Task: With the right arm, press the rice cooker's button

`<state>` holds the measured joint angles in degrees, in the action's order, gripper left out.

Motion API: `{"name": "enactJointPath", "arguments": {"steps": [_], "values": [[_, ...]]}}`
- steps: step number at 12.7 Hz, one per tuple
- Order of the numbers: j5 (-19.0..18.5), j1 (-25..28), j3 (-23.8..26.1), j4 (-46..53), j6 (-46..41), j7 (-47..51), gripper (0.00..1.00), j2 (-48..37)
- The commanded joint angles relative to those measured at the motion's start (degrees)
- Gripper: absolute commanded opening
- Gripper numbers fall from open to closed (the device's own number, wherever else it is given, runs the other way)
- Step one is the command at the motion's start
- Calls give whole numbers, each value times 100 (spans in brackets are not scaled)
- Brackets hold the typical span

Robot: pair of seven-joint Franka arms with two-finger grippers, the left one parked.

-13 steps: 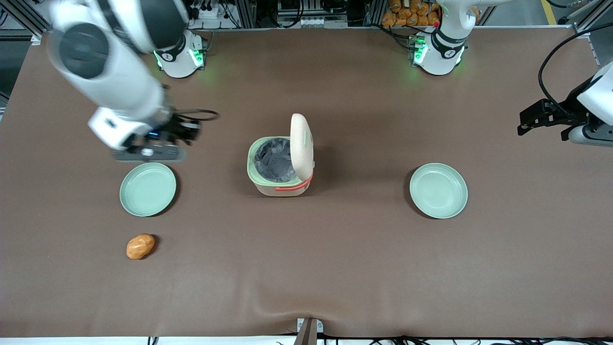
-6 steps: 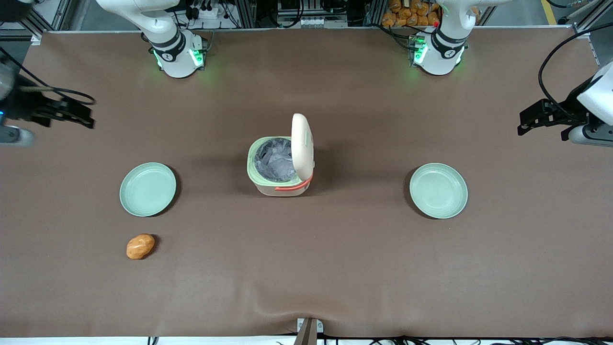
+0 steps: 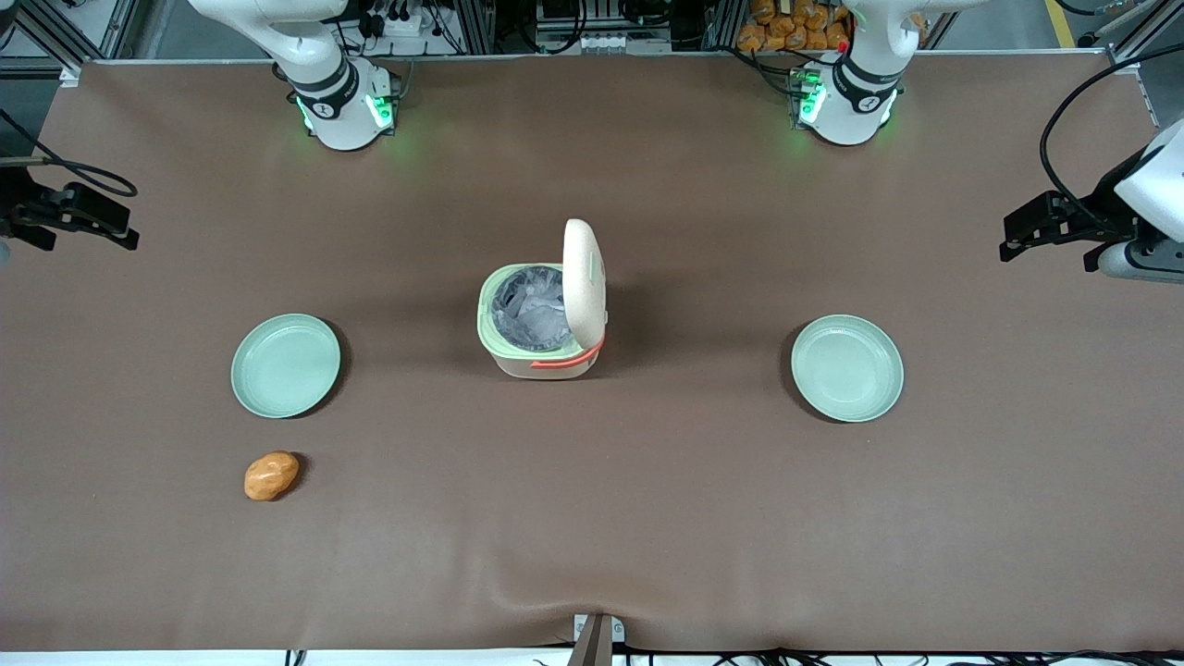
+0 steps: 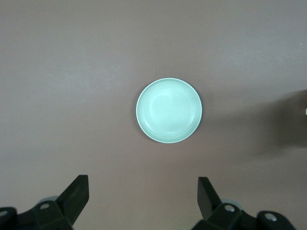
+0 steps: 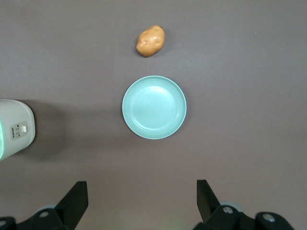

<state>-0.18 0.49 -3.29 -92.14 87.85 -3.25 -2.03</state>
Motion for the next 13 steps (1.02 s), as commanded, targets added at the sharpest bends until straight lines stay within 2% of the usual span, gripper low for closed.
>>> {"name": "enactJointPath", "arguments": {"steps": [1,13], "values": [[-17,-119,136,-445,240,-106,100,-377],[71,-145,136,-76,206,-114,100,-316]]}}
